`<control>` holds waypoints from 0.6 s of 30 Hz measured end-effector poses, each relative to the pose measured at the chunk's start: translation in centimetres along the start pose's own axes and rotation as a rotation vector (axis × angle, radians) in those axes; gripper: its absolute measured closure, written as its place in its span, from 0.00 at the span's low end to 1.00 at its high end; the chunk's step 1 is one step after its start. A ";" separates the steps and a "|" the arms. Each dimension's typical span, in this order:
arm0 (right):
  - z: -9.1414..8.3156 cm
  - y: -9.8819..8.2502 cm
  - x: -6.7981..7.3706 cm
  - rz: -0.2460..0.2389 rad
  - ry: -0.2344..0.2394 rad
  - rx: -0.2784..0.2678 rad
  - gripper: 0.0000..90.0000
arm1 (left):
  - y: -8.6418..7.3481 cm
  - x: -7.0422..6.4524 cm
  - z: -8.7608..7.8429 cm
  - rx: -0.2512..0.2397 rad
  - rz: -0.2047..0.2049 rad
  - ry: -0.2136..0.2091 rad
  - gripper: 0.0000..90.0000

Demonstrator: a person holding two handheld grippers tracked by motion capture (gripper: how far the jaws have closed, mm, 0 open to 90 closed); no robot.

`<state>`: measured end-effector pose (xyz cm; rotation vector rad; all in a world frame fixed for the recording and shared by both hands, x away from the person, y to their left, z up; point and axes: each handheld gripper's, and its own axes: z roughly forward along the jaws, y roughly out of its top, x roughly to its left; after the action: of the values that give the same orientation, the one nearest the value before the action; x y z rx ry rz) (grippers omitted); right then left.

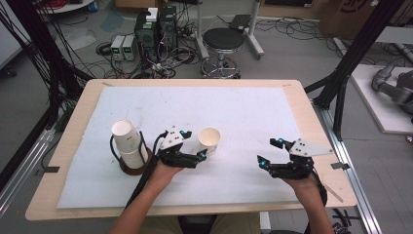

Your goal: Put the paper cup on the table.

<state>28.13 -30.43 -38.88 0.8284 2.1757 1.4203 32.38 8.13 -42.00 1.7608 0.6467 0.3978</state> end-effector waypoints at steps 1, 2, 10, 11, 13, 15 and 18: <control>0.0 0.0 0.0 0.001 0.003 -0.001 0.24 | 0.1 0.1 -0.5 -0.012 -0.003 -0.011 0.15; 0.0 0.0 0.0 0.009 0.012 -0.008 0.24 | 0.2 0.1 -0.8 -0.019 -0.002 -0.016 0.15; 0.1 -0.4 0.0 0.013 0.016 -0.017 0.24 | 0.7 0.1 -3.3 -0.067 0.015 -0.042 0.16; 0.1 -0.4 -0.1 0.010 0.016 -0.016 0.24 | 0.6 0.0 -3.6 -0.071 0.013 -0.043 0.16; 0.0 -0.5 -0.2 0.015 0.013 -0.017 0.24 | 0.4 0.0 -4.0 -0.077 0.012 -0.048 0.16; -0.2 -0.6 -0.3 0.018 0.011 -0.019 0.24 | 0.3 0.1 -4.3 -0.075 0.013 -0.045 0.16; -0.5 -0.7 -0.3 0.017 0.003 -0.022 0.24 | 0.0 0.2 -4.8 -0.083 0.008 -0.037 0.16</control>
<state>27.90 -31.18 -39.33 0.8390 2.1560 1.4514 29.79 11.88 -40.64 1.6886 0.5884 0.3911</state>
